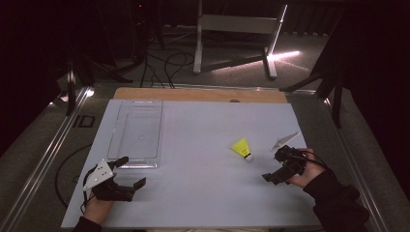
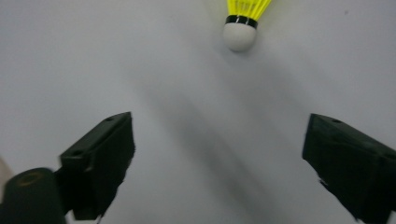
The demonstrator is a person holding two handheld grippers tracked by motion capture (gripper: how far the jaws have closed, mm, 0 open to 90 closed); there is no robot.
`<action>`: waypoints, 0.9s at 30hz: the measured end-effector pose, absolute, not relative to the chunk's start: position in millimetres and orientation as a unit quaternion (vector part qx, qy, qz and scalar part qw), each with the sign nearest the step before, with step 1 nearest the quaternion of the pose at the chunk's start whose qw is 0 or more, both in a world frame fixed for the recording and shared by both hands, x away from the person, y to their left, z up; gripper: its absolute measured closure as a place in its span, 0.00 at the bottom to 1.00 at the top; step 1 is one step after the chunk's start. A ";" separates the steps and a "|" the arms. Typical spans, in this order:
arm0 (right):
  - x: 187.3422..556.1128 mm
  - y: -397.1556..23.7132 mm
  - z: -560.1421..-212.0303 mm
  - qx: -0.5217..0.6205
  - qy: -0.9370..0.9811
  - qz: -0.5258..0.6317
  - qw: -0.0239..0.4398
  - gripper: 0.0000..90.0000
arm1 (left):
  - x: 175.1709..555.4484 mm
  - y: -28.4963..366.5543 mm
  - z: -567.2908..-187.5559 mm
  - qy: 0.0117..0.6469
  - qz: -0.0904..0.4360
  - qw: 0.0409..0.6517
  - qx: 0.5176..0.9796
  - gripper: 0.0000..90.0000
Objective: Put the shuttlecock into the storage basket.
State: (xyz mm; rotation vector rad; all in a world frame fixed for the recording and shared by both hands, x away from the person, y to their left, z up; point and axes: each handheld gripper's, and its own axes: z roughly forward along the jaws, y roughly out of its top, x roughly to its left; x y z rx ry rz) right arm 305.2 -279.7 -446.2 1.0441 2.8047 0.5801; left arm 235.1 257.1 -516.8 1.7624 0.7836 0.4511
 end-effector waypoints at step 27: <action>331.4 -263.8 -437.0 0.288 0.933 0.211 0.045 0.12 | 235.3 258.0 -516.9 0.334 0.187 0.551 0.741 0.00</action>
